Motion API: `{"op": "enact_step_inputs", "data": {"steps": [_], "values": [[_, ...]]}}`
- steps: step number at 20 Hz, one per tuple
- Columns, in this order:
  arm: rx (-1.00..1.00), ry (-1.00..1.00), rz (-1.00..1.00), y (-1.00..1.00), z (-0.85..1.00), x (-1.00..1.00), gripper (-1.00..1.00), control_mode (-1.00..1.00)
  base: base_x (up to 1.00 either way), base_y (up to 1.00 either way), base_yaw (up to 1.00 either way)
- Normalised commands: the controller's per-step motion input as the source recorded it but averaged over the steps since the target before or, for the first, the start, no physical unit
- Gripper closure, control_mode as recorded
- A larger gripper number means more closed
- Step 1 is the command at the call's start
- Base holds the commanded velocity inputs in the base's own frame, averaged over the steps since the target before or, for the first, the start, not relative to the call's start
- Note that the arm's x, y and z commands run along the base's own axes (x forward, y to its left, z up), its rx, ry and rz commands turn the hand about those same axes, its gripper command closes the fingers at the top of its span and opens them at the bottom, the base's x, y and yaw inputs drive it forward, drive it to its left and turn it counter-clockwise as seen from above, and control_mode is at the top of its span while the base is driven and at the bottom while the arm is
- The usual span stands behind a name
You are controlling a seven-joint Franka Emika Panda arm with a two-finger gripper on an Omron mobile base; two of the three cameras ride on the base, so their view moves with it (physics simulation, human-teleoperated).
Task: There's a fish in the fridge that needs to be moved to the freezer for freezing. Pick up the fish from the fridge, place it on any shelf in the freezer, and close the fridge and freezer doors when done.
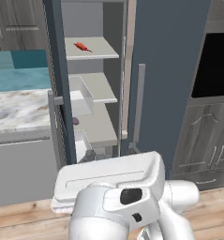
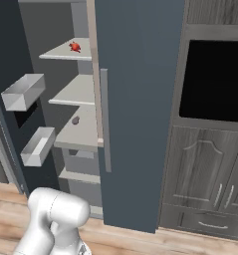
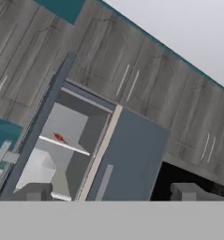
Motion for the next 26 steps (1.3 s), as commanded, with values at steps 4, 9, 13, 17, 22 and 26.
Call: {"op": "enact_step_inputs", "data": {"steps": [4,9,13,17,22,26], "values": [[0.00,-0.25,-0.16,0.69,-0.98,0.34,-1.00,-1.00,0.00,0.00,0.00],[0.00,-0.12,-0.10,0.36,-0.79,0.57,-1.00,-1.00,0.00,0.00,0.00],[0.02,-0.02,-0.02,0.12,-0.67,0.74,-1.00,-1.00,0.00,0.00,0.00],[0.02,0.00,0.00,0.01,-0.61,0.78,-1.00,-1.00,0.00,0.00,0.00],[0.03,0.00,0.00,0.39,-0.60,0.46,-1.00,-1.00,0.00,0.00,0.00],[0.05,-0.01,0.00,0.54,-0.69,0.46,-1.00,-1.00,0.00,0.00,0.00]]}}
